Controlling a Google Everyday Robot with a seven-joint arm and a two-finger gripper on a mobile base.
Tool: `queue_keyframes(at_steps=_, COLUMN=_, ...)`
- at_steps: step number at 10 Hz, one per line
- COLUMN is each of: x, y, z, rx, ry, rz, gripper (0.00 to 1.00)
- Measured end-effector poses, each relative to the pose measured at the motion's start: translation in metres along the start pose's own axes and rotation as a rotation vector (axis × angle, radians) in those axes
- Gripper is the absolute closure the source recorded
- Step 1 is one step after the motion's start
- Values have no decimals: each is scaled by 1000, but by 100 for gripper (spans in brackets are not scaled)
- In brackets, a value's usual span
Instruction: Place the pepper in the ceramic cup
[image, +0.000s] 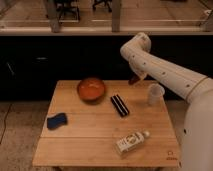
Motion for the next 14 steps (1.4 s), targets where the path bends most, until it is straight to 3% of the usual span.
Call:
queue_keyframes(at_steps=3, x=29, y=19, z=4, rx=-38, ry=34, rz=42, gripper=96)
queue_keyframes(at_steps=7, x=53, y=42, z=-2, rx=-62, ry=66, rz=91, gripper=96)
queue_keyframes(at_steps=14, x=70, y=81, z=-1, rx=-113, ry=91, rz=146, gripper=96)
